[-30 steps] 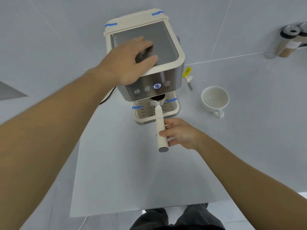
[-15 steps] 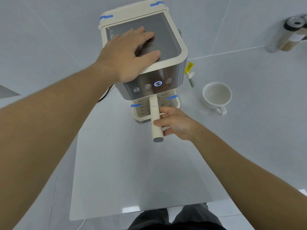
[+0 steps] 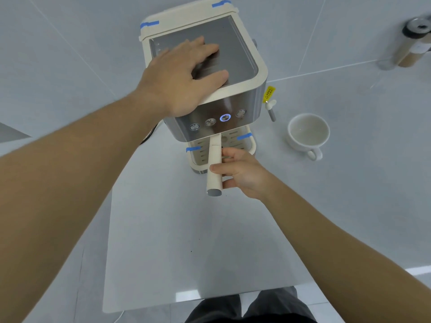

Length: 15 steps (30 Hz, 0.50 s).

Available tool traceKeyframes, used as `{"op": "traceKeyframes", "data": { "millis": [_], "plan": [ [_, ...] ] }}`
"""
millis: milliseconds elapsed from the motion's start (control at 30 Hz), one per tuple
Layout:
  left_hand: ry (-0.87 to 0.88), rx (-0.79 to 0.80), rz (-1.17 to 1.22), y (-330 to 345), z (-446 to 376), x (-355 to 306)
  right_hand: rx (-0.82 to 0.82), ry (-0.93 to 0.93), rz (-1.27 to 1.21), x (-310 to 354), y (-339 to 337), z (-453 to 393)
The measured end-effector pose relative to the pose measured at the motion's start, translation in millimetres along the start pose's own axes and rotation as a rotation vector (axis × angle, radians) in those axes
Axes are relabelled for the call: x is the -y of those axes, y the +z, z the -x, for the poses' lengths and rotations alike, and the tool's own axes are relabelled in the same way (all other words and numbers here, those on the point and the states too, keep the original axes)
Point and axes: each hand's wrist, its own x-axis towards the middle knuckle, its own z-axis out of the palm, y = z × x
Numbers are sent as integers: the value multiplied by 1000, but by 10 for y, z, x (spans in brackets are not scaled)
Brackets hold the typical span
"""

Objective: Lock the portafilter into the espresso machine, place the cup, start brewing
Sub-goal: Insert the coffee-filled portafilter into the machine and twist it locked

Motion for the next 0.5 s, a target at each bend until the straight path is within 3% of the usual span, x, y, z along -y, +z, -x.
{"op": "traceKeyframes", "data": {
  "millis": [500],
  "plan": [
    [23, -15, 7, -23, 49, -45, -146, -79, -290, -208, 510, -226]
  ]
}}
